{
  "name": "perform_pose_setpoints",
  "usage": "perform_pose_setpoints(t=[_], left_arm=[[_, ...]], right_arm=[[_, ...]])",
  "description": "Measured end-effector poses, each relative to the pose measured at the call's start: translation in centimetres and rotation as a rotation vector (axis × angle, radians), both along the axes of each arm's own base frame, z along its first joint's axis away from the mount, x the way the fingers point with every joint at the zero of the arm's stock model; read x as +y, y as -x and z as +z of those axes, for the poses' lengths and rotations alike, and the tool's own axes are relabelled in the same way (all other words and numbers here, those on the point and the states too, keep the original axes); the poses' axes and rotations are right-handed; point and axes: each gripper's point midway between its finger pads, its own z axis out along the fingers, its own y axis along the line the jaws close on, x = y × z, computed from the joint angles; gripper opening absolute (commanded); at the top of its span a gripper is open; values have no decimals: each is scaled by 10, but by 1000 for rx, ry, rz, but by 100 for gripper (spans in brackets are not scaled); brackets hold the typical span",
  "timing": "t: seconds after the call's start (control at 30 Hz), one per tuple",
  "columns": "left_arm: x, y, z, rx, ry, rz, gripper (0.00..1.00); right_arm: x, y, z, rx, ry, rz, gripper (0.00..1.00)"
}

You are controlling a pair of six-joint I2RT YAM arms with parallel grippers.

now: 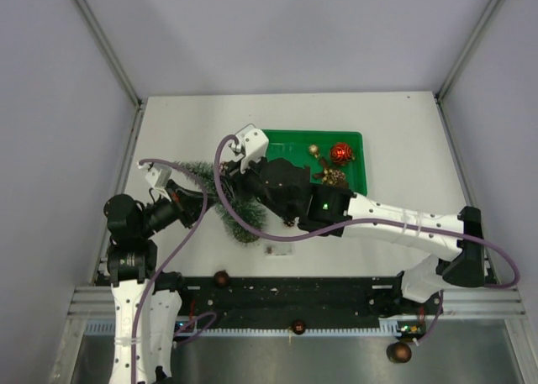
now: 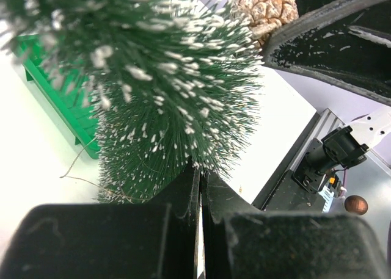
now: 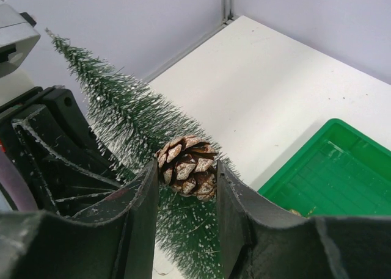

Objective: Decorate the small christmas tree

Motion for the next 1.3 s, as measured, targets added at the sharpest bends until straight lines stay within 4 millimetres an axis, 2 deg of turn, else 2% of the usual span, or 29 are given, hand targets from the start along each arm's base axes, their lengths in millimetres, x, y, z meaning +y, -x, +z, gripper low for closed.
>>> perform_pose_setpoints(t=[0.23, 0.43, 0.7, 1.03, 1.3], left_arm=[[0, 1, 0, -2, -2, -4, 0], [-1, 1, 0, -2, -1, -9, 0], [-2, 3, 0, -2, -1, -18, 0], [-2, 2, -1, 7, 3, -21, 0], [-2, 2, -1, 8, 3, -21, 0]], right_arm=[[-5, -10, -3, 12, -7, -30, 43], [-9, -11, -28, 46, 30, -40, 45], [-12, -8, -44, 82, 39, -41, 54], [-15, -3, -33, 97, -2, -15, 58], [-22, -9, -26, 107, -24, -25, 58]])
